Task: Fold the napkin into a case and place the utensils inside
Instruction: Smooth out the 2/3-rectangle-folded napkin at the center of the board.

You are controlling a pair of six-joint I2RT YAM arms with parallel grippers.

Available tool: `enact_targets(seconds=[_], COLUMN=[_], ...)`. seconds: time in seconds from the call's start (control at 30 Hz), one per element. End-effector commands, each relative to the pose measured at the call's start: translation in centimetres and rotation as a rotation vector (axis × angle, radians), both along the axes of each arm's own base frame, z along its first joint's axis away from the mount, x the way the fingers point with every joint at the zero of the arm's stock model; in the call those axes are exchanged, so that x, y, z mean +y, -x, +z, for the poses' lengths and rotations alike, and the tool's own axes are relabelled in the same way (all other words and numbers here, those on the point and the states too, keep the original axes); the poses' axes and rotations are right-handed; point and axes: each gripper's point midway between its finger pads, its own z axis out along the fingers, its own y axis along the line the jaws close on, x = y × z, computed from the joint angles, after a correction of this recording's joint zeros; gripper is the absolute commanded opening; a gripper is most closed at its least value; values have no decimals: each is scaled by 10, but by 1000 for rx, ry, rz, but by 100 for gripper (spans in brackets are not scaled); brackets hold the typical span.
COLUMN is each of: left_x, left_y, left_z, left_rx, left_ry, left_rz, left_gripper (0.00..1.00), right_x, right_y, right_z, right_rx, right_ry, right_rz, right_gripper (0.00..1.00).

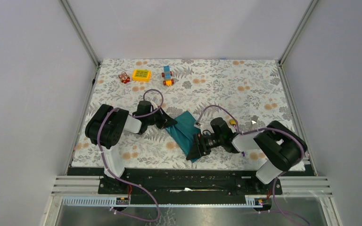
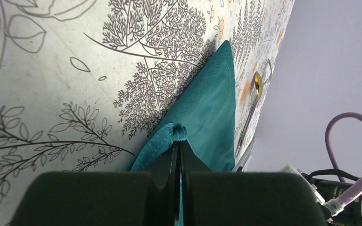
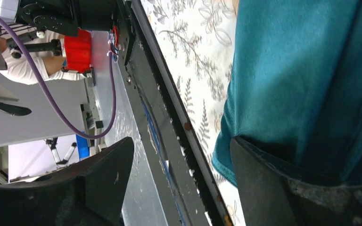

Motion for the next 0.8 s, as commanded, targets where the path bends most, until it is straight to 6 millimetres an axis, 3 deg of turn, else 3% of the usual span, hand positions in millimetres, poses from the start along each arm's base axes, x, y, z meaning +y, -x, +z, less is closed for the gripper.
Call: enact_targets(seconds=[0.0, 0.13, 0.33, 0.53, 0.77], left_x=[6, 3, -4, -9, -1], left_y=[1, 1, -2, -1, 2], left_z=[-14, -1, 38, 77, 91], left_rx=[24, 11, -46, -97, -123], left_ry=[-35, -13, 19, 44, 17], left_rz=[10, -7, -51, -105, -97], left_gripper=[0, 5, 28, 52, 56], right_x=[-25, -30, -17, 4, 31], right_y=[24, 19, -11, -46, -84], right_z=[-15, -11, 13, 19, 27], right_rx=[75, 45, -35, -55, -89], right_ry=[118, 161, 161, 176, 170], right_rz=[-55, -90, -129, -175, -207], right_gripper=[82, 82, 83, 78, 64])
